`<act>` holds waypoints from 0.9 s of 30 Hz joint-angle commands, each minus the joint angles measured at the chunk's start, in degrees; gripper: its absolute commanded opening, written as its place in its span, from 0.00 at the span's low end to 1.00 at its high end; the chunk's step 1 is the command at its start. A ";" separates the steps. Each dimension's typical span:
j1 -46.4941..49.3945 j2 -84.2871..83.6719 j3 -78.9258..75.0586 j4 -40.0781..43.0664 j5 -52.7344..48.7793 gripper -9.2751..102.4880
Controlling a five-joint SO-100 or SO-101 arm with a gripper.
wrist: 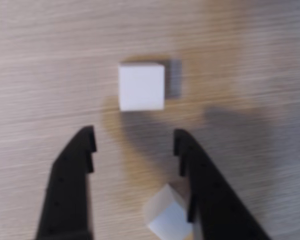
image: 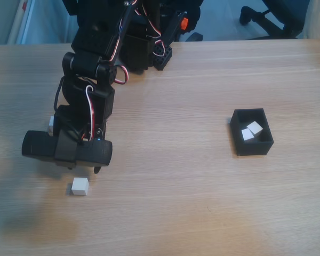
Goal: Pick blocks and place them in the box.
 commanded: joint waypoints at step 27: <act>-0.62 -10.28 -8.44 -7.38 3.25 0.20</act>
